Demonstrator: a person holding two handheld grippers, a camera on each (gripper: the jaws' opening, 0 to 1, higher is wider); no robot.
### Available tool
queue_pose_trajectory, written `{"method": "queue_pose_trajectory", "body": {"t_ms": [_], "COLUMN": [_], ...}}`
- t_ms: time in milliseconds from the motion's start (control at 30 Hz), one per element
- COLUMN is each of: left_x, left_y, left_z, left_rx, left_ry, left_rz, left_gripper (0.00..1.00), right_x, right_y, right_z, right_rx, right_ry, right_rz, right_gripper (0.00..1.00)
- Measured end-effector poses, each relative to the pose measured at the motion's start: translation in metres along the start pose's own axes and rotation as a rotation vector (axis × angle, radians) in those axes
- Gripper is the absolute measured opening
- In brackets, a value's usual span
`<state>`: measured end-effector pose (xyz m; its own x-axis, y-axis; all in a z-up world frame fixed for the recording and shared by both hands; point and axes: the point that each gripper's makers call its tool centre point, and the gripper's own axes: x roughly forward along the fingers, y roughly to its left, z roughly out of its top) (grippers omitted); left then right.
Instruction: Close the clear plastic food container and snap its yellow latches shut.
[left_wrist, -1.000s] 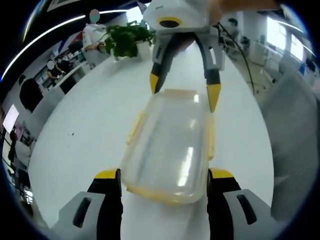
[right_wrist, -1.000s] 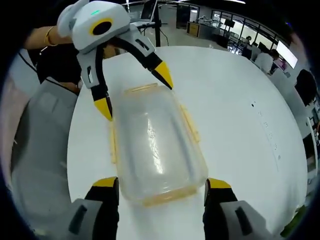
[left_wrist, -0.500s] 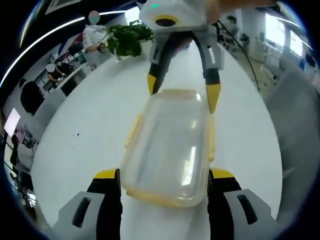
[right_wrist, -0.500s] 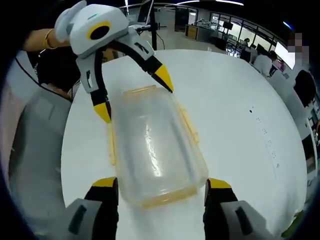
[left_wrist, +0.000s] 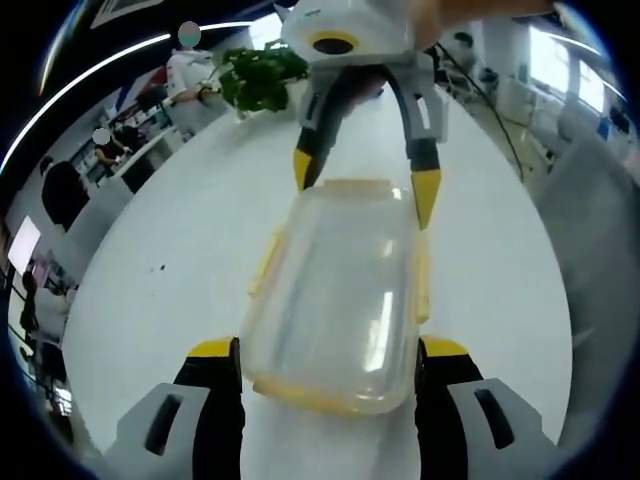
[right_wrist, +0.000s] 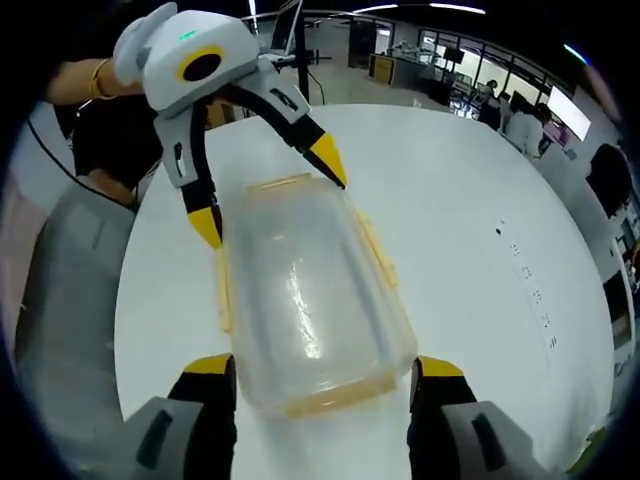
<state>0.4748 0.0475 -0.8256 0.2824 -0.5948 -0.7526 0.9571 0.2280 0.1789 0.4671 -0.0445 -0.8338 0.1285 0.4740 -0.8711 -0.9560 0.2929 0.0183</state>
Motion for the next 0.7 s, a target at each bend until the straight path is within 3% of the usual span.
{"method": "queue_pose_trajectory", "body": {"t_ms": [167, 300, 467, 567, 700], "left_x": [0.000, 0.000, -0.002, -0.008, -0.017], "left_y": [-0.001, -0.001, -0.001, 0.003, -0.005], "left_z": [0.000, -0.006, -0.002, -0.008, -0.016], "left_rx": [0.017, 0.099, 0.029, 0.020, -0.015], "left_ry": [-0.009, 0.048, 0.015, 0.029, 0.024], "left_rz": [-0.011, 0.016, 0.020, 0.075, 0.082], "left_gripper": [0.68, 0.69, 0.70, 0.72, 0.72], "right_x": [0.001, 0.001, -0.001, -0.002, -0.006], "right_y": [0.000, 0.000, 0.000, 0.000, 0.003], "right_z": [0.000, 0.002, 0.004, 0.005, 0.004], "right_rx": [0.005, 0.008, 0.025, 0.033, 0.057], "right_ry": [0.007, 0.003, -0.012, -0.020, -0.027], "right_rz": [-0.007, -0.011, -0.023, -0.041, -0.053], "right_gripper": [0.70, 0.70, 0.70, 0.71, 0.73]}}
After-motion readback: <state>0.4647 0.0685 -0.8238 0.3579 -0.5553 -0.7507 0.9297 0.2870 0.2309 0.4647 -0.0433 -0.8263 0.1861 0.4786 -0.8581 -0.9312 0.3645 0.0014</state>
